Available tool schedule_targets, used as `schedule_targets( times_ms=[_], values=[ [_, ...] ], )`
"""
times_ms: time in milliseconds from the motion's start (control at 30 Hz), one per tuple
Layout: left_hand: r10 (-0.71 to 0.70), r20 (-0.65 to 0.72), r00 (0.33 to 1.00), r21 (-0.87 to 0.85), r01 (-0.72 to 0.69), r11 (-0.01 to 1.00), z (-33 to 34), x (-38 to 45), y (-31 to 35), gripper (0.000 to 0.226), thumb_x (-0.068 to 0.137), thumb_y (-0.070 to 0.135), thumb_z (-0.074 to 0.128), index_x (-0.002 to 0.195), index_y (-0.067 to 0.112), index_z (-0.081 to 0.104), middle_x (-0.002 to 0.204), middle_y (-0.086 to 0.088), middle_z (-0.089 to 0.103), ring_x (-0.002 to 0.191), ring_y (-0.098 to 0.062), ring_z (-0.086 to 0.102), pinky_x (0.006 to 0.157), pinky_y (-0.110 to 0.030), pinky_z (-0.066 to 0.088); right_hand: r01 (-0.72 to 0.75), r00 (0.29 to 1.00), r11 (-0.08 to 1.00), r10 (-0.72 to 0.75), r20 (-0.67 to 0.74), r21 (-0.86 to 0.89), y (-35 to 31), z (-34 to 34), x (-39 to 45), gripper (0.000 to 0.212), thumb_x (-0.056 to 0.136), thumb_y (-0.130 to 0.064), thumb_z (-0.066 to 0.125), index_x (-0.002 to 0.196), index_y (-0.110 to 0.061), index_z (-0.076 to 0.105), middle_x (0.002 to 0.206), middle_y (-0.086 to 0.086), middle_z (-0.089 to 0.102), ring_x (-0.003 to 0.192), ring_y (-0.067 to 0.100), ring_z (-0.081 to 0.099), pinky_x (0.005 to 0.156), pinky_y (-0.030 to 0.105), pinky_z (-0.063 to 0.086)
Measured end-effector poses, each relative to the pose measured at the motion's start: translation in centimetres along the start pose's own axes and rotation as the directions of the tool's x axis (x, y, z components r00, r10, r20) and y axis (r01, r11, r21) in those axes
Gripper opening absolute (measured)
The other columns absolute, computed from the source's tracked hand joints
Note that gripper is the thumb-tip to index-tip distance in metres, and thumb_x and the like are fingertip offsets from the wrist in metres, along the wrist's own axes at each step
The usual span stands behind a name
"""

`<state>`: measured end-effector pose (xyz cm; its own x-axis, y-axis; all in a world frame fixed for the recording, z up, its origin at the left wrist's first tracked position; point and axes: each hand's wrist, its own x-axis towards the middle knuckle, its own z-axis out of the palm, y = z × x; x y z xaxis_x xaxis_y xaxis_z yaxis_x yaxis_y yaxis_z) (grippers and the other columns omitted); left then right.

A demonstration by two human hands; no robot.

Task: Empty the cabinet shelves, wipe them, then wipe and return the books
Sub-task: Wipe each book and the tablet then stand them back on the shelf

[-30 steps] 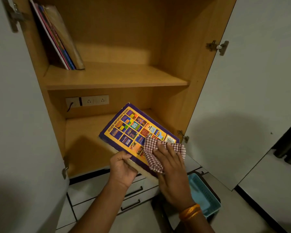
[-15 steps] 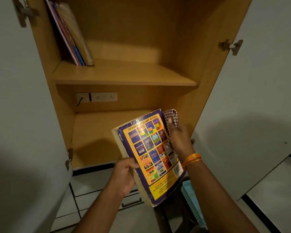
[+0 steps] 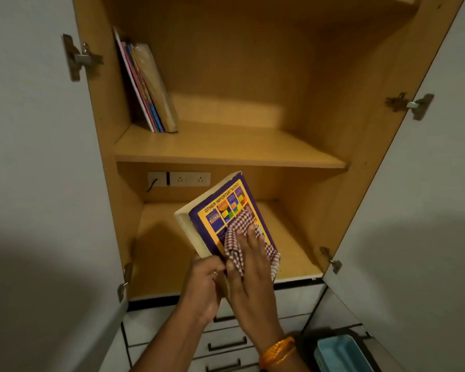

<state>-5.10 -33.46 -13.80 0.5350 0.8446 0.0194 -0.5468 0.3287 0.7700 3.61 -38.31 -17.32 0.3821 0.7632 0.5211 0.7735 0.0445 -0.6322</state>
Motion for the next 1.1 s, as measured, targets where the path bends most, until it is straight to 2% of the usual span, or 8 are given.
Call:
schedule_targets(
  times_ms=[100, 233, 400, 567, 800, 933, 1033, 1100],
  values=[
    [-0.010, 0.082, 0.997, -0.187, 0.025, 0.982, 1.2, 1.4, 1.6, 0.040, 0.084, 0.027, 0.047, 0.097, 0.012, 0.082, 0.105, -0.016, 0.076, 0.096, -0.028, 0.075, 0.084, -0.044, 0.060, 0.081, 0.996, 0.992, -0.077, 0.039, -0.096, -0.6, 0.4, 2.2, 0.068, 0.093, -0.077, 0.017, 0.152, -0.055, -0.010, 0.165, -0.021, -0.014, 0.153, 0.007, -0.016, 0.124, 0.055, 0.013],
    [0.073, 0.282, 0.957, -0.259, 0.003, 0.966, 1.3, 4.2, 3.6, 0.084, 0.084, 0.073, 0.055, 0.143, 0.013, 0.056, 0.147, -0.017, 0.054, 0.136, -0.034, 0.052, 0.113, -0.051, 0.041, 0.193, 0.979, 0.980, -0.195, -0.057, -0.038, -1.1, -0.8, 7.2, 0.087, 0.089, -0.074, 0.049, 0.157, -0.034, 0.013, 0.167, -0.004, 0.017, 0.155, 0.015, 0.012, 0.119, 0.053, 0.028],
    [0.140, 0.452, 0.881, -0.158, -0.075, 0.984, 2.2, 7.9, 6.3, 0.117, 0.070, 0.091, 0.050, 0.157, 0.015, 0.033, 0.158, -0.015, 0.041, 0.147, -0.034, 0.037, 0.123, -0.050, 0.020, 0.305, 0.937, 0.947, -0.279, -0.212, 0.099, -2.2, -2.1, 12.9, 0.082, 0.089, -0.055, 0.066, 0.153, -0.016, 0.033, 0.158, -0.001, 0.039, 0.146, 0.014, 0.037, 0.112, 0.043, 0.042],
    [0.235, 0.446, 0.864, 0.154, -0.333, 0.930, 4.6, 10.7, 8.5, 0.117, 0.069, 0.096, 0.039, 0.159, 0.023, 0.028, 0.163, 0.005, 0.034, 0.152, -0.015, 0.028, 0.124, -0.034, 0.025, 0.283, 0.883, 0.917, -0.135, -0.449, 0.281, -3.6, -1.5, 17.6, 0.071, 0.095, -0.059, 0.052, 0.144, -0.009, 0.042, 0.129, 0.003, 0.063, 0.116, 0.015, 0.064, 0.086, 0.048, 0.056],
    [0.371, 0.530, 0.763, 0.571, -0.644, 0.510, 4.5, 16.7, 10.1, 0.099, 0.078, 0.093, 0.006, 0.159, 0.037, 0.014, 0.167, 0.023, -0.003, 0.153, -0.002, -0.014, 0.125, -0.055, -0.007, 0.366, 0.812, 0.821, -0.052, -0.581, 0.438, -5.0, -1.9, 23.3, 0.043, 0.101, -0.022, 0.056, 0.138, -0.002, 0.047, 0.126, -0.006, 0.065, 0.117, 0.007, 0.063, 0.092, 0.026, 0.055],
    [0.387, 0.533, 0.752, 0.740, -0.637, 0.218, 4.5, 19.9, 13.0, 0.078, 0.083, 0.088, 0.003, 0.153, 0.053, 0.005, 0.161, 0.036, -0.013, 0.148, 0.002, -0.028, 0.119, -0.056, -0.022, 0.336, 0.858, 0.649, 0.088, -0.506, 0.682, -5.3, -2.5, 25.8, 0.036, 0.101, -0.014, 0.054, 0.135, -0.003, 0.049, 0.125, 0.006, 0.068, 0.115, 0.022, 0.067, 0.094, 0.042, 0.057],
    [0.418, 0.477, 0.773, 0.839, -0.542, 0.046, 4.2, 23.5, 16.3, 0.066, 0.097, 0.065, 0.023, 0.155, 0.050, -0.005, 0.163, 0.027, -0.021, 0.148, -0.005, -0.032, 0.122, -0.059, -0.012, 0.261, 0.905, 0.540, 0.152, -0.398, 0.800, -5.2, -3.3, 27.8, 0.034, 0.100, -0.015, 0.054, 0.132, -0.002, 0.052, 0.117, 0.009, 0.072, 0.103, 0.025, 0.072, 0.079, 0.034, 0.061],
    [0.440, 0.461, 0.770, 0.840, -0.539, 0.062, 3.9, 25.3, 18.8, 0.073, 0.102, 0.055, 0.039, 0.157, 0.044, -0.007, 0.166, 0.020, -0.019, 0.152, -0.006, -0.021, 0.127, -0.047, 0.006, 0.225, 0.923, 0.511, 0.160, -0.349, 0.829, -4.7, -3.6, 29.7, 0.032, 0.100, -0.016, 0.055, 0.129, -0.003, 0.055, 0.109, 0.007, 0.074, 0.095, 0.023, 0.074, 0.072, 0.032, 0.061]
  ],
)
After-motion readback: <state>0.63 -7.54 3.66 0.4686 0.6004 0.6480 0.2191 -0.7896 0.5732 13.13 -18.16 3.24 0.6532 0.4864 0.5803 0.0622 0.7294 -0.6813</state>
